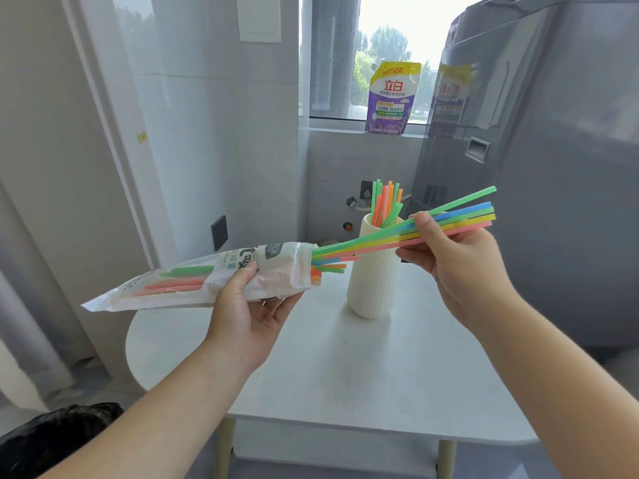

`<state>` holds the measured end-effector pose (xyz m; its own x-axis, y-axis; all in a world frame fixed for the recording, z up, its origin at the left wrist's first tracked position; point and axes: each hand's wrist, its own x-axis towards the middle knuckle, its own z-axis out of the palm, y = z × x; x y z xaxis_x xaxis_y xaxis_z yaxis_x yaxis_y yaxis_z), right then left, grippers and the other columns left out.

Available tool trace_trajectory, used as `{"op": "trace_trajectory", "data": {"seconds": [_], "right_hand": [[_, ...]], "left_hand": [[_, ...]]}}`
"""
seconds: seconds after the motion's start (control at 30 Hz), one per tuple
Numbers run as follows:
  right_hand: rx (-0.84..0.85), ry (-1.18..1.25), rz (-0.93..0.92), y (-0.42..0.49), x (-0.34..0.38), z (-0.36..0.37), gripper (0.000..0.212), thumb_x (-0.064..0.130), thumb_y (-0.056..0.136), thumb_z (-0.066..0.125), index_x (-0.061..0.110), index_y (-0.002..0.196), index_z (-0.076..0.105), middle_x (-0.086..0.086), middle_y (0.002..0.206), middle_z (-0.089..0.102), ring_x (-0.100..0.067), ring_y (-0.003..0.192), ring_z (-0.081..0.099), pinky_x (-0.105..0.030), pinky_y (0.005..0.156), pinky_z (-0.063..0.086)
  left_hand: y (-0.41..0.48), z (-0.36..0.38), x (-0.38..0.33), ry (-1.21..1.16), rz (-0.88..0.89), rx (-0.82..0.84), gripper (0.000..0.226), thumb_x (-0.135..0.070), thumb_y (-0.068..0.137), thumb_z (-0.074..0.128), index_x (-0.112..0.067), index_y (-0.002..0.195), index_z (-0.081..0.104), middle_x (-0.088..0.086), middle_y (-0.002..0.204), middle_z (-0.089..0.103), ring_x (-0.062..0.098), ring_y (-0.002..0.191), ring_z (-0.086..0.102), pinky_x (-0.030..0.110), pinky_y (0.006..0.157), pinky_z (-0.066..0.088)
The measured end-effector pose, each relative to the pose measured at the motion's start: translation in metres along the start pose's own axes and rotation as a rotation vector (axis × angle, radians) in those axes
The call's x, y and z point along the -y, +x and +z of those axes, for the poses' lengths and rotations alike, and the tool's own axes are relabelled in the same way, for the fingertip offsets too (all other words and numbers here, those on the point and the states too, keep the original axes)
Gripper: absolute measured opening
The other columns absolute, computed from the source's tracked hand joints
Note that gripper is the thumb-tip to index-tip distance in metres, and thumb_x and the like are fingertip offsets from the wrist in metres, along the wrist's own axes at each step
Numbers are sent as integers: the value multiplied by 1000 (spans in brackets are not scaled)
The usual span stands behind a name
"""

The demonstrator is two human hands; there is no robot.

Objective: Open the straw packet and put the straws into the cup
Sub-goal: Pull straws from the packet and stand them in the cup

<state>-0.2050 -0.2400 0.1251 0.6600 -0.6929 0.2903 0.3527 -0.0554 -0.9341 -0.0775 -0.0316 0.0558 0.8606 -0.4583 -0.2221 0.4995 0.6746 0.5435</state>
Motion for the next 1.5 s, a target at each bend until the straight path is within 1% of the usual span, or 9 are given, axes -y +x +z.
{"op": "trace_trajectory", "data": {"seconds": [0.1,0.33,0.47,0.77,0.9,1.03,1.2,1.33,1.5], "right_hand": [[-6,-32,-26,4,9,-7,12,22,93,67,10,92,69,-1,83,80,-22,82,78,-26,66,61],[-37,-81,-59,14,37,-35,21,26,91,69,6,99,68,0,87,81,-21,87,78,-28,71,62],[-111,-78,-111,18,51,-53,21,25,91,71,6,98,68,0,86,80,-22,88,78,-29,72,62],[-285,-308,-275,20,59,-60,13,33,91,74,23,82,70,16,75,78,-14,72,78,-29,68,64],[-263,-401,-311,26,67,-49,15,35,91,73,26,79,69,20,69,75,-11,63,76,-19,58,60],[-239,-531,-323,41,79,-35,18,34,92,72,25,77,67,11,71,74,-8,61,75,-29,64,63],[-196,-616,-331,53,97,-27,16,37,92,71,28,79,65,11,79,73,-5,60,74,-30,65,61],[-139,-685,-277,59,99,-24,15,38,92,69,26,86,65,10,81,71,-1,57,72,-13,48,54],[-71,-786,-197,74,91,-10,19,37,93,69,24,81,63,7,78,72,-3,56,72,-16,48,53]], "left_hand": [[1,-1,-2,-7,-3,-6,38,-22,98,65,-14,135,62,15,117,79,35,107,76,44,67,66],[4,-3,-1,9,7,-16,38,-22,98,65,-13,135,63,15,115,79,33,104,77,41,64,66],[4,-2,0,20,12,-8,37,-22,98,65,-14,134,64,14,113,80,31,102,78,41,64,66],[-1,1,11,56,-41,27,32,-24,99,64,-13,129,66,15,115,79,33,106,77,42,65,66],[-3,3,13,55,-53,24,32,-23,98,65,-13,129,67,16,116,79,33,108,76,42,66,66],[-3,1,13,47,-58,19,33,-22,97,66,-13,129,68,16,117,79,32,107,76,42,65,66],[-2,-1,9,44,-39,37,35,-22,98,65,-15,133,66,14,112,80,31,102,78,42,65,66],[-1,-2,8,48,-38,47,36,-22,99,64,-15,134,65,14,114,80,31,101,78,41,65,66],[-2,1,9,43,-45,43,33,-22,99,64,-15,131,67,15,116,79,31,105,77,41,65,66]]}}
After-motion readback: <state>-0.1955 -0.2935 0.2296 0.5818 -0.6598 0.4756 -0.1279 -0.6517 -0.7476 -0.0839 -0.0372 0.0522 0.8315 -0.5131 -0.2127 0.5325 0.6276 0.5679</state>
